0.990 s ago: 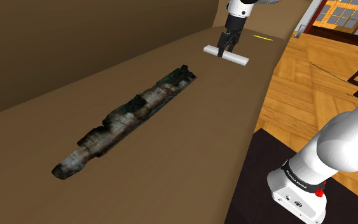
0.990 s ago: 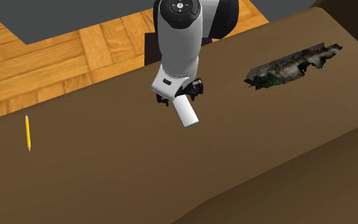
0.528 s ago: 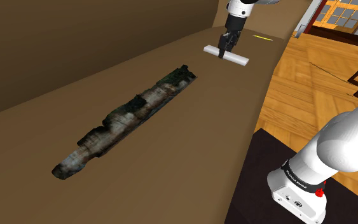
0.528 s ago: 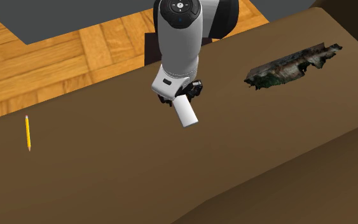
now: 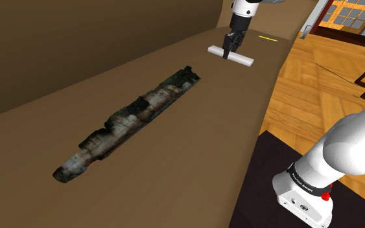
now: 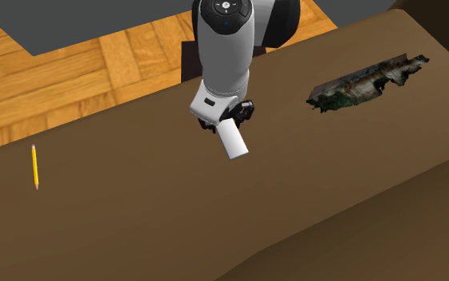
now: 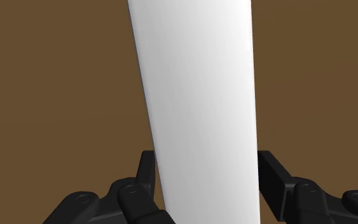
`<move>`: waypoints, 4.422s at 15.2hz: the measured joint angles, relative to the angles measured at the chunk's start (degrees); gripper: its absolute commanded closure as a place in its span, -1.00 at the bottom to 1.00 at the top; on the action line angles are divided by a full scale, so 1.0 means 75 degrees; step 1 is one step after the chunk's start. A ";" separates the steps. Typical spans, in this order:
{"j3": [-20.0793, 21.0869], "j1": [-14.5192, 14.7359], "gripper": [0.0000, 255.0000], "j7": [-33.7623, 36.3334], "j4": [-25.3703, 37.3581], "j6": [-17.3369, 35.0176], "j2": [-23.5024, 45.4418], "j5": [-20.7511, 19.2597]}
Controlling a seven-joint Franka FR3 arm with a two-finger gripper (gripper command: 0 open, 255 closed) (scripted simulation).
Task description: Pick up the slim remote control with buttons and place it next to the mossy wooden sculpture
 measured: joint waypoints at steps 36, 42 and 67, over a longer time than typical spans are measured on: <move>0.1659 0.0931 1.00 0.2464 -0.0703 -0.2287 -0.3010 0.0513; 0.2400 0.1280 1.00 0.3439 -0.1030 -0.2569 -0.3681 0.0983; 0.4093 0.1998 1.00 0.5198 -0.2646 -0.1789 -0.4780 0.2257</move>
